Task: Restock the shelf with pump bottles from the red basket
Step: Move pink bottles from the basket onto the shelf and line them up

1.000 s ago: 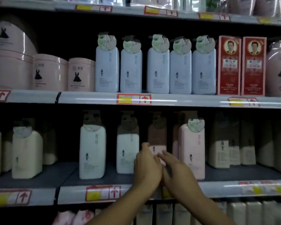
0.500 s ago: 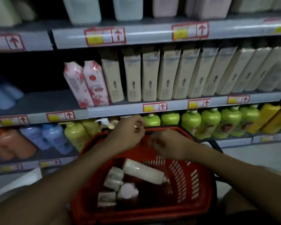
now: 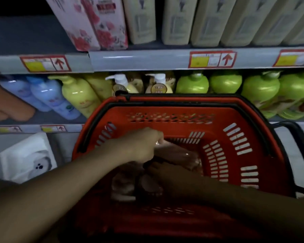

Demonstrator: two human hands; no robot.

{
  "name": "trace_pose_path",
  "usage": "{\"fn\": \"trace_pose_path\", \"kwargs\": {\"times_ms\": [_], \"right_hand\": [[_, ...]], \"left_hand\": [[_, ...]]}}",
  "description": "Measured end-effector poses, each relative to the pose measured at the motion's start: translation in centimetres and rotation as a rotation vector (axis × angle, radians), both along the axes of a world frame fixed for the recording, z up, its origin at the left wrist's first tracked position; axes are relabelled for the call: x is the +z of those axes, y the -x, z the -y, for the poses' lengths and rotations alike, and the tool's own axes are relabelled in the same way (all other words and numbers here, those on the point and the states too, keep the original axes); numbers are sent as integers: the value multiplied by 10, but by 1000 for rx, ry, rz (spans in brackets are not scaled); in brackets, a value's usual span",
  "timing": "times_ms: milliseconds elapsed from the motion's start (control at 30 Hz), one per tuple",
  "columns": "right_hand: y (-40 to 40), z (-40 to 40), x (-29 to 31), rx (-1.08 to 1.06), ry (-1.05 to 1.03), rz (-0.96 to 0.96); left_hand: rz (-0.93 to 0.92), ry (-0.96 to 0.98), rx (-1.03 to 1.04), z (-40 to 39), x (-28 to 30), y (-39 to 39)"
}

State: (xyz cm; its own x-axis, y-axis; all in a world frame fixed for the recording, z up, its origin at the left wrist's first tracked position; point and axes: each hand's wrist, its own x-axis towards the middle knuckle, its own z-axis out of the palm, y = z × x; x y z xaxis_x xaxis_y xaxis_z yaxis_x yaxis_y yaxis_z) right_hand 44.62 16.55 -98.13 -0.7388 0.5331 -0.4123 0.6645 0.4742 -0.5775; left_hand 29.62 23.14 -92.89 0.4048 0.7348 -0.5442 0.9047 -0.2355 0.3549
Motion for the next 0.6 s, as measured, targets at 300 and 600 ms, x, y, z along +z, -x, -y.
{"fn": "trace_pose_path", "kwargs": {"times_ms": [300, 600], "right_hand": [[-26, -18, 11, -41, -344, 197], [-51, -43, 116, -696, -566, 19]], "left_hand": [[-21, -30, -72, 12, -2, 9], [439, 43, 121, 39, 10, -8]]}}
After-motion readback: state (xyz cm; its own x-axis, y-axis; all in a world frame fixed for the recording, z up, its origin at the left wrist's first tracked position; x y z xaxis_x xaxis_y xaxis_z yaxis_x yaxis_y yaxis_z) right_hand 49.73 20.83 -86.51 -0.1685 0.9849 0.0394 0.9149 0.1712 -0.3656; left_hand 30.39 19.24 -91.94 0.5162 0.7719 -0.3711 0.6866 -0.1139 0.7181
